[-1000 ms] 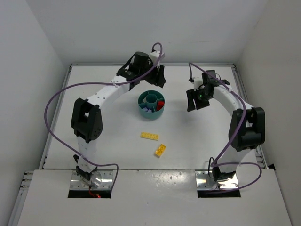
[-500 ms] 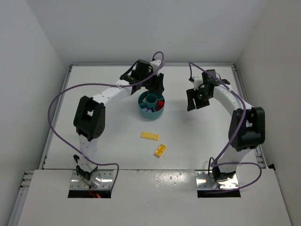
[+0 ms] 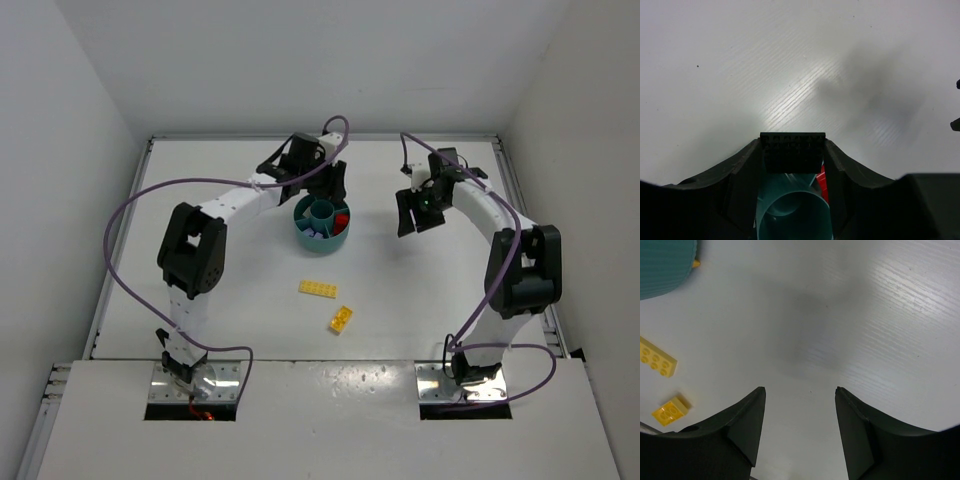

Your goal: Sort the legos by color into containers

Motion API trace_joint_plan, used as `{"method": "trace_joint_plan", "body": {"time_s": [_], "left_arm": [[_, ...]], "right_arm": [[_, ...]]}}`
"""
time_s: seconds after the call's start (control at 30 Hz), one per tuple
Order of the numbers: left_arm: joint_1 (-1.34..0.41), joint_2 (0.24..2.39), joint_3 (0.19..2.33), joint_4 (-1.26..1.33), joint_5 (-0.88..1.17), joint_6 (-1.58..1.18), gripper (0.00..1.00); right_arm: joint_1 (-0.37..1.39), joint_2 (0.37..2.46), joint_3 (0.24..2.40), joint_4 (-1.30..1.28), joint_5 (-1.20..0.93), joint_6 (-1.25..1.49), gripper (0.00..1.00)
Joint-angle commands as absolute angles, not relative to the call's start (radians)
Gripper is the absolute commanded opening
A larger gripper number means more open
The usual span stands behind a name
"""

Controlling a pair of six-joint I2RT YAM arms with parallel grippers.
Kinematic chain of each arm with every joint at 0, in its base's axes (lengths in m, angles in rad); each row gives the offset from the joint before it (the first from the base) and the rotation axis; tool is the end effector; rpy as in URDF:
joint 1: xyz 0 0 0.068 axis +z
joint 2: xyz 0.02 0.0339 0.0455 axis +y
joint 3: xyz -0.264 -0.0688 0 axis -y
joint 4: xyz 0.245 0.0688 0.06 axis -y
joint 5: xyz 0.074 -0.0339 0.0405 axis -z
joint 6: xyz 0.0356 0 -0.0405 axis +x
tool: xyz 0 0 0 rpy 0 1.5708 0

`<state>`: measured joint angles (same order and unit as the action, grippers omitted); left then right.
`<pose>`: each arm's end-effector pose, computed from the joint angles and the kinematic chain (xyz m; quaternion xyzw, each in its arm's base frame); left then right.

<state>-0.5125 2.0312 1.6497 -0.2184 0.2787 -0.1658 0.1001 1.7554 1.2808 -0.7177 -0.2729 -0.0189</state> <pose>0.4103 -0.2421 0.2534 0.2149 0.8516 -0.2696 0.3949 0.3511 0.0449 0.2138 -0.0834 0.9698 0.1411 0.1808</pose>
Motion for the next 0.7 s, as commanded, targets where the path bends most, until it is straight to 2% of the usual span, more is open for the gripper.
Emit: {"method": "trace_joint_plan", "body": {"time_s": [0.0, 0.1, 0.23, 0.37, 0.67], "left_arm": [[-0.515, 2.026, 1.622, -0.179, 0.258, -0.16, 0.34], [-0.515, 2.026, 1.612, -0.167, 0.258, -0.16, 0.35], [-0.515, 2.026, 1.612, -0.167, 0.215, -0.169, 0.45], [-0.515, 2.016, 1.603, -0.167, 0.192, -0.169, 0.6], [-0.494, 1.936, 1.582, -0.132, 0.201, -0.144, 0.67]], "right_arm": [[0.097, 1.764, 1.325, -0.713, -0.279, -0.028, 0.59], [0.097, 1.764, 1.325, -0.713, -0.279, -0.028, 0.59], [0.097, 1.764, 1.325, -0.713, -0.279, -0.028, 0.59], [0.106, 1.764, 1.316, -0.713, -0.288, -0.028, 0.59], [0.106, 1.707, 1.287, -0.713, -0.334, -0.028, 0.59]]}}
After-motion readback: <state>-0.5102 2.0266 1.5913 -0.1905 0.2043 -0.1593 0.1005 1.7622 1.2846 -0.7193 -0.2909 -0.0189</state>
